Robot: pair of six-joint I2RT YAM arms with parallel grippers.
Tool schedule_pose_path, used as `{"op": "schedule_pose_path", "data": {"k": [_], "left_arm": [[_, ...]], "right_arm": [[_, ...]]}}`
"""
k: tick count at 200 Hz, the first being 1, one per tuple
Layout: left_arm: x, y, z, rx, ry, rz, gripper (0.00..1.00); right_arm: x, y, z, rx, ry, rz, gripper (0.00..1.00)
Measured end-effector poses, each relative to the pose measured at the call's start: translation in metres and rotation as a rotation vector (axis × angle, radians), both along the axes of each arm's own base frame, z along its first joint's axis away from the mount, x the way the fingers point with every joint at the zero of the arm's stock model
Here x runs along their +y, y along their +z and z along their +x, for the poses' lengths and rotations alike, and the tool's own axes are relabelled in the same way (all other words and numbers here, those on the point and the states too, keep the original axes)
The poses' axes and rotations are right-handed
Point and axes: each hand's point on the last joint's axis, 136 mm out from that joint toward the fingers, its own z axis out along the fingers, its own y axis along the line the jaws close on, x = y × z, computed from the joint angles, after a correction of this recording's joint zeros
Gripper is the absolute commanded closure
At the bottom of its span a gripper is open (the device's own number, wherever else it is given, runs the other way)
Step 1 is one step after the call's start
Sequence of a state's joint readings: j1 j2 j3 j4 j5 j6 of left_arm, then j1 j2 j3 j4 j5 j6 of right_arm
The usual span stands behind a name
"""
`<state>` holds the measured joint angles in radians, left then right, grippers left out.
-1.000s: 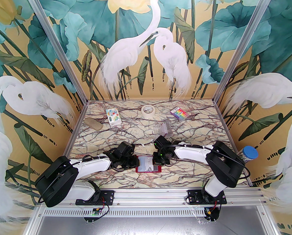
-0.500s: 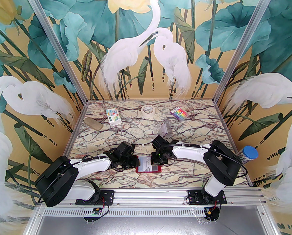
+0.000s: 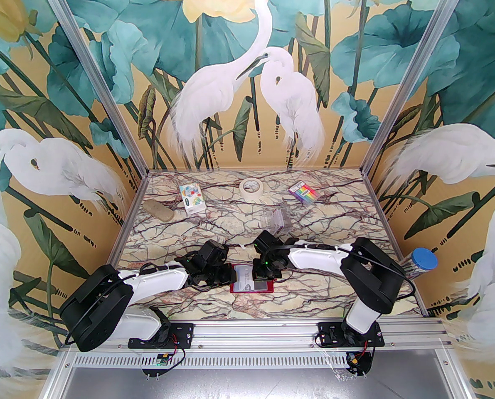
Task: Put the credit cards into the card holder
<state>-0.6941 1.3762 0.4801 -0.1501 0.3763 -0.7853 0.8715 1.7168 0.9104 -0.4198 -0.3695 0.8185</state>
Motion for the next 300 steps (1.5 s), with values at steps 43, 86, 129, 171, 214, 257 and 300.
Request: {"op": "schedule_pose_path", "data": {"k": [43, 86, 129, 171, 214, 257, 300], "left_arm": [[0.000, 0.000, 0.000, 0.000, 0.000, 0.000, 0.90], [0.000, 0.000, 0.000, 0.000, 0.000, 0.000, 0.90], [0.000, 0.000, 0.000, 0.000, 0.000, 0.000, 0.90], [0.000, 0.000, 0.000, 0.000, 0.000, 0.000, 0.90], [0.000, 0.000, 0.000, 0.000, 0.000, 0.000, 0.88], [0.000, 0.000, 0.000, 0.000, 0.000, -0.001, 0.84], [0.001, 0.003, 0.001, -0.010, 0.003, 0.001, 0.78]], "right_arm": [[0.003, 0.000, 0.000, 0.000, 0.006, -0.003, 0.95], [0.005, 0.000, 0.000, -0.004, 0.010, -0.005, 0.95], [0.007, 0.000, -0.001, 0.002, 0.000, -0.009, 0.95], [0.010, 0.000, -0.002, 0.008, -0.001, -0.018, 0.95], [0.011, 0.000, -0.002, 0.010, -0.006, -0.029, 0.95], [0.010, -0.001, -0.002, 0.009, -0.014, -0.037, 0.95], [0.010, 0.001, -0.003, -0.009, -0.007, -0.059, 0.95]]}}
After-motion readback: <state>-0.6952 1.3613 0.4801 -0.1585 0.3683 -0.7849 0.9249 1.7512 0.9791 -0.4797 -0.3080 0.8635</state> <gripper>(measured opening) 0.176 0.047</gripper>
